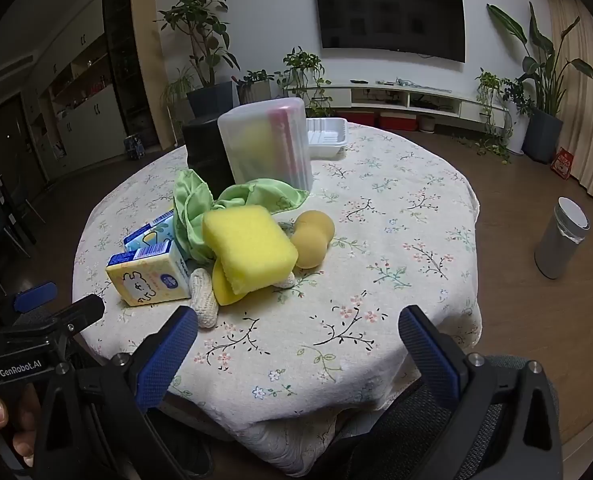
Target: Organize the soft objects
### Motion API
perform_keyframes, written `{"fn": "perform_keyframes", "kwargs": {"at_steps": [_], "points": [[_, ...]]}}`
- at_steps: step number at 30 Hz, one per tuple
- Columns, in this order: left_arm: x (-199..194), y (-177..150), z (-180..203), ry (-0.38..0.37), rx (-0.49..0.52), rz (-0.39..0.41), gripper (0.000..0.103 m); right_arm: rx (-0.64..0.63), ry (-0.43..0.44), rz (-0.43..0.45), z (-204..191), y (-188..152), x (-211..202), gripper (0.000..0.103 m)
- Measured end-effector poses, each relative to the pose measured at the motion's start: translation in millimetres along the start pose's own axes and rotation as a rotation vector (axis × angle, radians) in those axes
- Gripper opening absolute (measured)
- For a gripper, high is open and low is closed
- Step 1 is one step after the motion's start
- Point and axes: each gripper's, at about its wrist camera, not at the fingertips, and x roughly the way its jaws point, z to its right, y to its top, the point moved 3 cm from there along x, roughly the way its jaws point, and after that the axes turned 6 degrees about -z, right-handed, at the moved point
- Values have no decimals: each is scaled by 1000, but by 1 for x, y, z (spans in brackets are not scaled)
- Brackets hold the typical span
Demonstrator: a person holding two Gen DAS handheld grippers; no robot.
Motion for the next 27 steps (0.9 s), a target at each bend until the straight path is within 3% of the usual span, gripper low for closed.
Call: {"fn": "perform_keyframes", "kwargs": {"at_steps": [27], "points": [[-1, -1, -2, 18, -11, 15, 102, -6, -7, -1, -1, 0, 1, 103]]}}
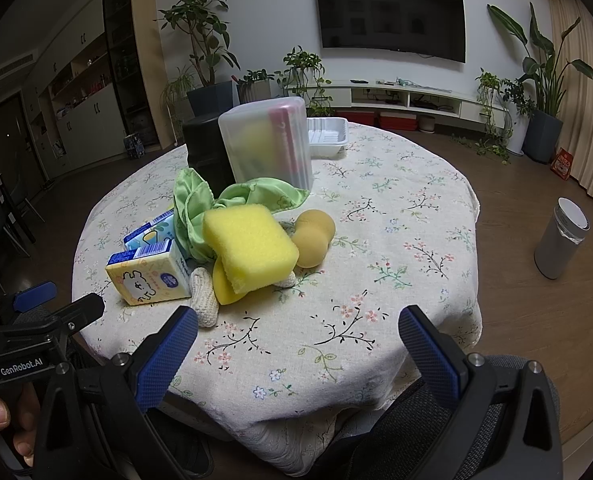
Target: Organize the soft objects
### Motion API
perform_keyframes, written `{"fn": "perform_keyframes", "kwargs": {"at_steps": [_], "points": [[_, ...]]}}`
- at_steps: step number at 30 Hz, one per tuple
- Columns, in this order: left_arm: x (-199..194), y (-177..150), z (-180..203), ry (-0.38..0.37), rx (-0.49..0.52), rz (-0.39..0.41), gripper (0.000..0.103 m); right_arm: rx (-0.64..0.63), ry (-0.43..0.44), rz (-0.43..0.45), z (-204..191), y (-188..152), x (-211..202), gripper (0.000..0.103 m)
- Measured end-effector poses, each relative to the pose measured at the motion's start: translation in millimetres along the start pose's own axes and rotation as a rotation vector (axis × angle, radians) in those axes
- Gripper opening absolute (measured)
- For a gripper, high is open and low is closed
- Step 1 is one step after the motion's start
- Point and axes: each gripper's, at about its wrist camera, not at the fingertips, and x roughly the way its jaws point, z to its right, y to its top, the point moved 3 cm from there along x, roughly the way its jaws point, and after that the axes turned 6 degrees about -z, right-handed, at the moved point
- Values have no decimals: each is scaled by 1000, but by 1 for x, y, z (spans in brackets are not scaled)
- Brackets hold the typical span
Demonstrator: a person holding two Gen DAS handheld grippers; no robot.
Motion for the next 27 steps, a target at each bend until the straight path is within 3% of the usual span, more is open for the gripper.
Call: {"fn": "perform_keyframes", "kwargs": {"at_steps": [27], "points": [[2, 0, -1, 3, 0, -3, 102, 0, 0, -1, 0, -1, 0, 103]]}}
